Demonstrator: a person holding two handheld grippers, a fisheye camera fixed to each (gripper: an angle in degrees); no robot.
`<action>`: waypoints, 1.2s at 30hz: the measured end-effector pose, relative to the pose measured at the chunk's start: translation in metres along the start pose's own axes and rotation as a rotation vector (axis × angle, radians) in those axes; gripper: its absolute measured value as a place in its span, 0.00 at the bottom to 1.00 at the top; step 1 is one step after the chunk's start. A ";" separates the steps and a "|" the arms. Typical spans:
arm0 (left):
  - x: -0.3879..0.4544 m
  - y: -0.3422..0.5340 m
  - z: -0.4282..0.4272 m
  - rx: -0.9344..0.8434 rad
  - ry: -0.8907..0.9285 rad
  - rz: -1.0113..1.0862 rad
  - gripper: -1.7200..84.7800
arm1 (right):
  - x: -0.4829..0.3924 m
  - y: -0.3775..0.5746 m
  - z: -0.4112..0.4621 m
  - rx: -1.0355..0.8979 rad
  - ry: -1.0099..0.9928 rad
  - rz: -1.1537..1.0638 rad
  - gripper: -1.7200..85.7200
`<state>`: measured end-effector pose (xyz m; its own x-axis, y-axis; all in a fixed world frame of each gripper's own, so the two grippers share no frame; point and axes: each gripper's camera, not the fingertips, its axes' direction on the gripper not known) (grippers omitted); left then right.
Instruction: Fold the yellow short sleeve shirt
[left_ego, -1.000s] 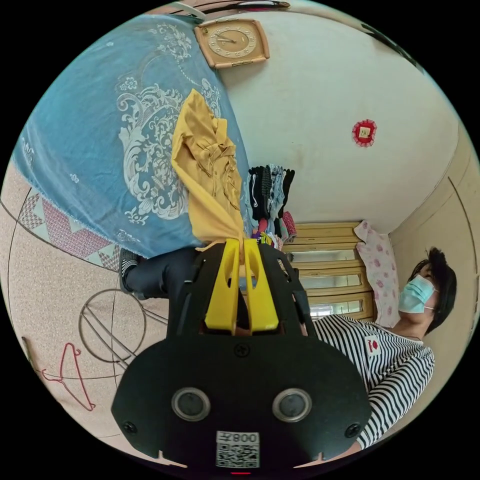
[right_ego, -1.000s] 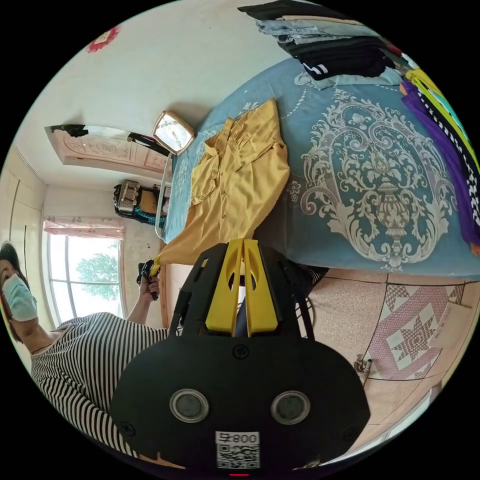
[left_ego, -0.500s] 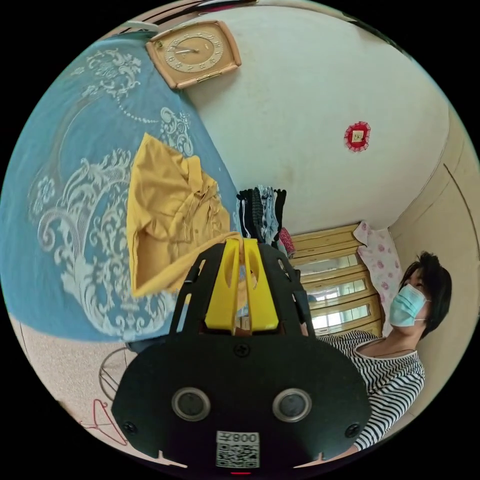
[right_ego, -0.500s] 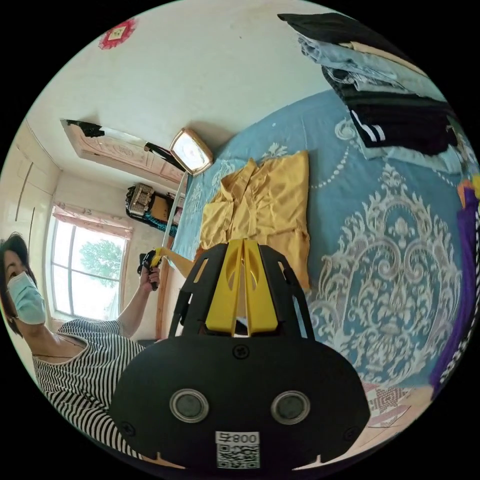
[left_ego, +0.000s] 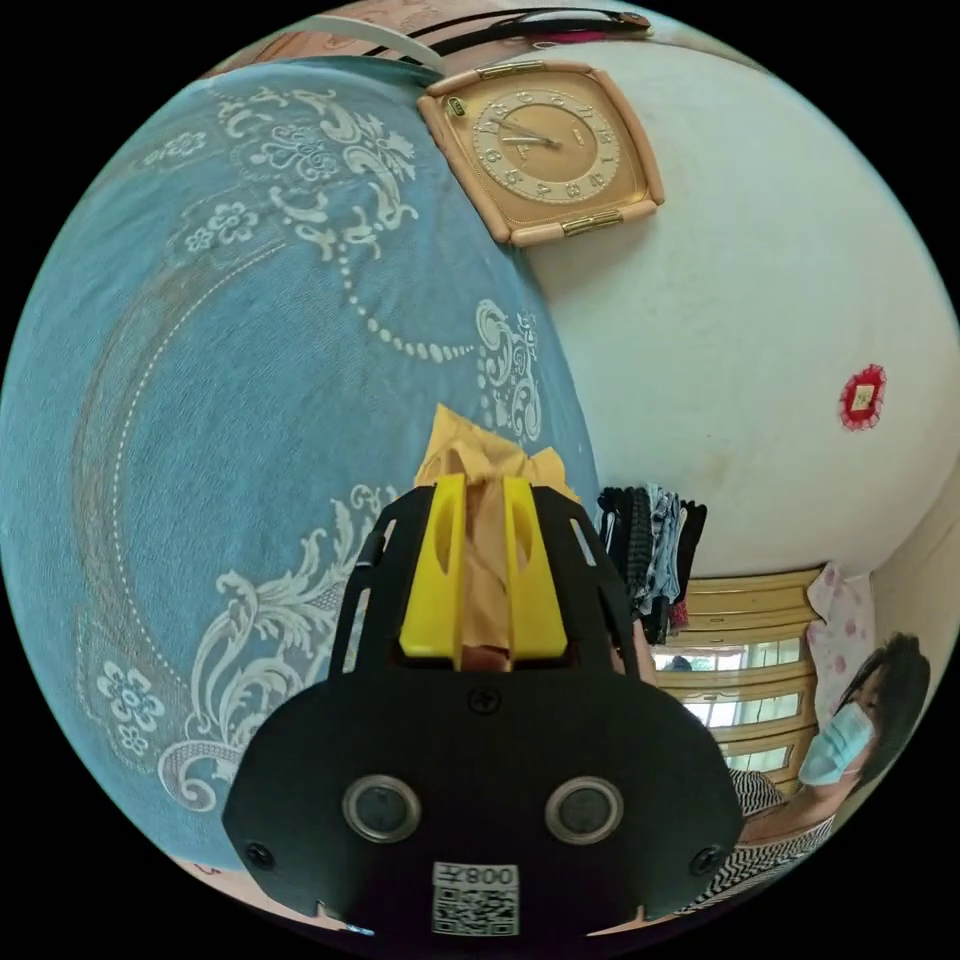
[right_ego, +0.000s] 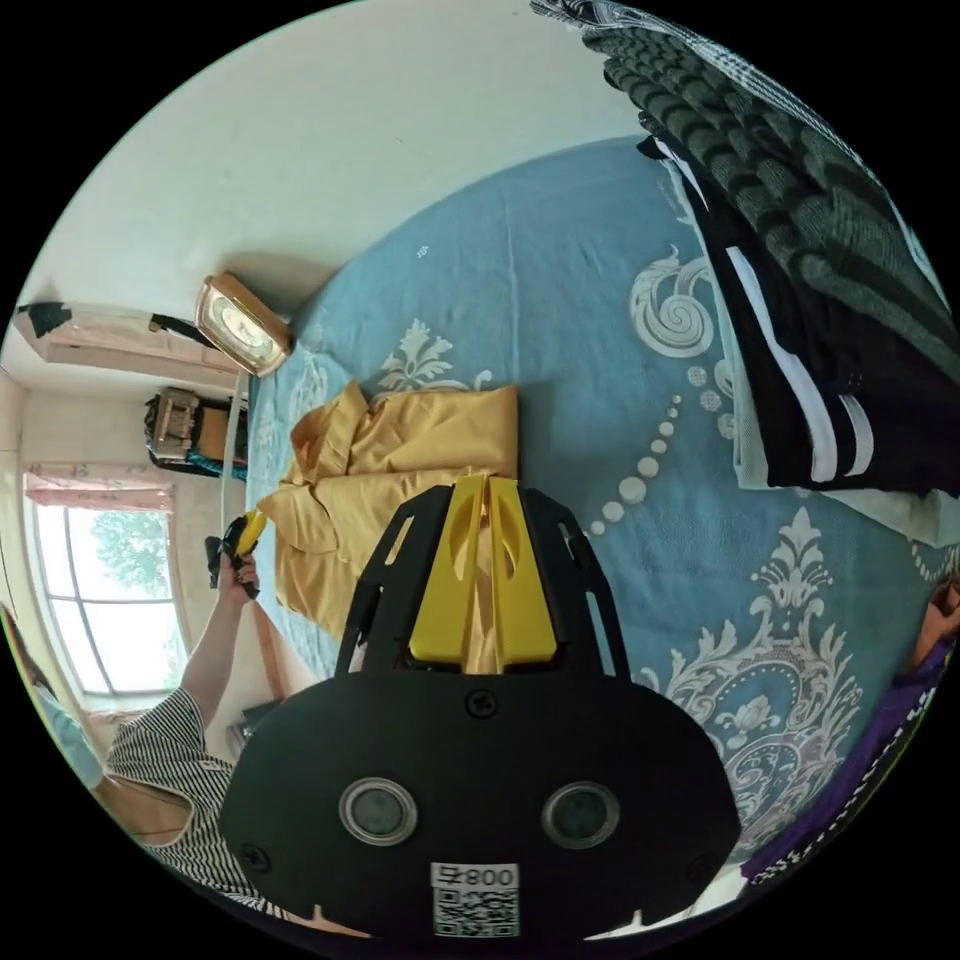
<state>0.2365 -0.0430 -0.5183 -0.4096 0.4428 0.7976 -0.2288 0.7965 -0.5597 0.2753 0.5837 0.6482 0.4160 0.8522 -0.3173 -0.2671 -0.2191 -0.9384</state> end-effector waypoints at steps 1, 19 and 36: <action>0.004 0.002 0.003 0.021 0.007 0.018 0.10 | -0.010 -0.001 0.002 0.001 0.024 -0.011 0.04; 0.237 0.016 0.223 -0.506 -0.389 0.752 0.07 | -0.352 0.044 0.104 -0.038 0.761 -1.054 0.10; 0.367 -0.054 0.280 -0.321 -0.469 0.828 0.03 | -0.469 -0.043 0.075 0.032 0.726 -0.999 0.02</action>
<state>-0.1492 -0.0387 -0.2585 -0.6544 0.7557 -0.0239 0.5065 0.4147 -0.7560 0.0267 0.2292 0.8475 0.8328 0.1754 0.5251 0.4284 0.3965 -0.8120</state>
